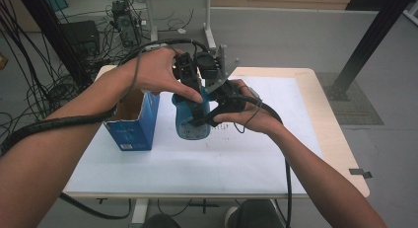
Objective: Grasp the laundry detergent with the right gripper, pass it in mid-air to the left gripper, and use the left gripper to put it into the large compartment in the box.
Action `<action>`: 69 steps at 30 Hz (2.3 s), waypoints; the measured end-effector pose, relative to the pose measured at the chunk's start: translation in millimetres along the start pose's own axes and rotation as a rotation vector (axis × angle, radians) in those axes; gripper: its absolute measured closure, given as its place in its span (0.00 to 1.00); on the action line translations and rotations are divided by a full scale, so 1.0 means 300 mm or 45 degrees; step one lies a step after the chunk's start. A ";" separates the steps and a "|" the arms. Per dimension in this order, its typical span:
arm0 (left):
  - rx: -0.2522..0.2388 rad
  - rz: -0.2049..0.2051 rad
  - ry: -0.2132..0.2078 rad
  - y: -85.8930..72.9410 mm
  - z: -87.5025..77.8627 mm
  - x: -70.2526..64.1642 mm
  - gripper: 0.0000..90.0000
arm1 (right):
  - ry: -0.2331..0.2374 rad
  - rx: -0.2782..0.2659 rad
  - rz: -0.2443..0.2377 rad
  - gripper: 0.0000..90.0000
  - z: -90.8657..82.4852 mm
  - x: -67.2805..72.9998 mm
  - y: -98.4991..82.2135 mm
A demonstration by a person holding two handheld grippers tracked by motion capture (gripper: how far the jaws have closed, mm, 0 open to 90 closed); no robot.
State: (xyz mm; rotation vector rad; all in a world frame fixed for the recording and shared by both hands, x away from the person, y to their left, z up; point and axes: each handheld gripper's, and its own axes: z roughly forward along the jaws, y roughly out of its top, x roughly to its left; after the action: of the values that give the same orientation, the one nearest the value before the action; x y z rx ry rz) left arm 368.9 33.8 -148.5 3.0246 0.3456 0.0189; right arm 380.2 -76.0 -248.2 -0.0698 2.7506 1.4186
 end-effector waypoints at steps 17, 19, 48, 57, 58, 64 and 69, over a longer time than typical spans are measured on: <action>0.004 -0.001 0.007 0.006 0.000 0.001 0.06 | 0.001 -0.005 0.005 0.48 -0.009 0.001 -0.001; 0.008 0.001 0.008 0.007 0.000 0.001 0.06 | 0.001 -0.006 0.005 0.48 -0.009 0.001 -0.001; 0.016 0.006 0.011 0.008 0.005 0.001 0.06 | -0.004 -0.008 -0.004 0.48 -0.010 0.002 0.000; 0.015 0.011 0.014 0.011 0.001 -0.001 0.06 | -0.006 -0.009 -0.002 0.48 -0.012 0.002 0.000; 0.015 0.009 0.013 0.011 0.001 -0.001 0.06 | -0.006 -0.009 -0.001 0.48 -0.013 0.003 0.000; 0.013 0.009 0.013 0.009 0.001 -0.002 0.06 | -0.006 -0.010 -0.003 0.48 -0.011 0.003 0.002; 0.010 0.008 0.015 0.006 -0.003 -0.003 0.06 | -0.005 -0.008 -0.001 0.48 -0.010 0.004 0.003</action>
State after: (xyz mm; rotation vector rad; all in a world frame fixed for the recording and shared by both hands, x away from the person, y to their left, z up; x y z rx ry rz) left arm 368.5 32.1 -147.4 3.0342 0.3381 0.0365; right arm 378.7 -78.0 -245.9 -0.0683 2.7429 1.4254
